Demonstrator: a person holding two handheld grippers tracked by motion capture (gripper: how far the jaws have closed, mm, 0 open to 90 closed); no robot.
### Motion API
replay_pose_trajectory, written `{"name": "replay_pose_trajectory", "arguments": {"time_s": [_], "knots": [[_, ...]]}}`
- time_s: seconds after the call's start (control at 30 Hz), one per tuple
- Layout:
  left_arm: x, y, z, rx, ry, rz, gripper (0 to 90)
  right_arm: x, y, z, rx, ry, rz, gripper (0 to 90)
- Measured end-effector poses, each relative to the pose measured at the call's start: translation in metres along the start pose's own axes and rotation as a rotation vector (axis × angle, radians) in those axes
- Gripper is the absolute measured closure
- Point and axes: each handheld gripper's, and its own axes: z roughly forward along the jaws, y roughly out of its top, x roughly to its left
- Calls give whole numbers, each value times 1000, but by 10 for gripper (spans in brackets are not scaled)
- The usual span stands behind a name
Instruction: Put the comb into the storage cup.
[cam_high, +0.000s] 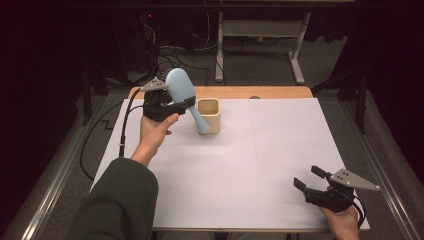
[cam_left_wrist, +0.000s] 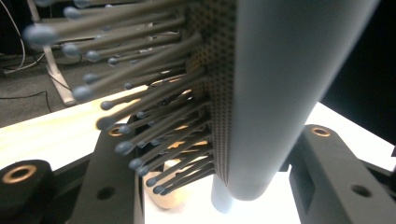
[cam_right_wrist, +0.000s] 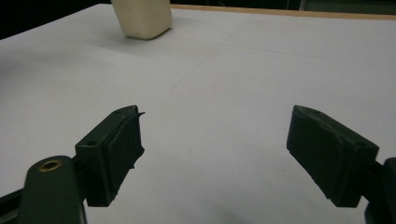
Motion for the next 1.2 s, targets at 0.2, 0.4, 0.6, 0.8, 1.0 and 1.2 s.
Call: {"name": "replay_pose_trajectory", "arguments": {"time_s": [0.2,0.4,0.6,0.8,1.0,1.2], "knots": [[4,5,4,-5,12,-11,529,0,0,1,3,3,2,189],[7,8,5,-20,23,-23,529,0,0,1,2,5,1,189],[9,10,9,-21,31,-32,529,0,0,1,4,7,1,189],[12,13,12,-17,43,-34,529,0,0,1,5,9,1,189],[13,20,15,-20,52,-37,529,0,0,1,4,9,0,189],[14,24,19,-16,74,-40,529,0,0,1,3,13,0,189]]}}
